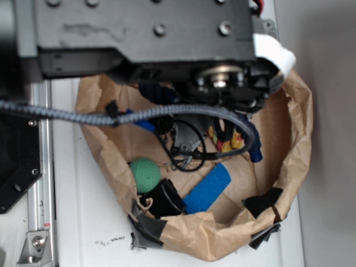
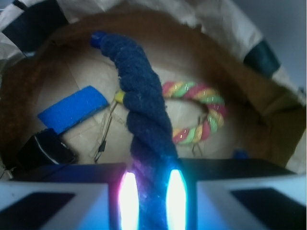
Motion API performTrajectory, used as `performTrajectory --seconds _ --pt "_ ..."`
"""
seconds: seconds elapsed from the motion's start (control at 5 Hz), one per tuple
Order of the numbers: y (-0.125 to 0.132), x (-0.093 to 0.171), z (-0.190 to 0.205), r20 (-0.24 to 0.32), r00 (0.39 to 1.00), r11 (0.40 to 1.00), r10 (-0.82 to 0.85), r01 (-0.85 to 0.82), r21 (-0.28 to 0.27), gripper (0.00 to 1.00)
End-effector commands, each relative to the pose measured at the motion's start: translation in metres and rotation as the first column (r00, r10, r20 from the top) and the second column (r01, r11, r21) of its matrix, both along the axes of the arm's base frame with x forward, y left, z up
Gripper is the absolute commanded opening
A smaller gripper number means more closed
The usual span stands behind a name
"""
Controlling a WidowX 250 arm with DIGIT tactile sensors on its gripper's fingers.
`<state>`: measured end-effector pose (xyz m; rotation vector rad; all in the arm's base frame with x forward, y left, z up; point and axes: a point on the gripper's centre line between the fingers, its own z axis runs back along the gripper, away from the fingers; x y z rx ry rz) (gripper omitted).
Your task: Grab the blue rope.
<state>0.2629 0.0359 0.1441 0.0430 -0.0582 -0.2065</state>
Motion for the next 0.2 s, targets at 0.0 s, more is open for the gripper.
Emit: performTrajectory --seconds 0.0 --pt "-0.0216 -0.0147 0.0217 0.078 0.995 0.997 0.061 -0.057 -0.061 0.64"
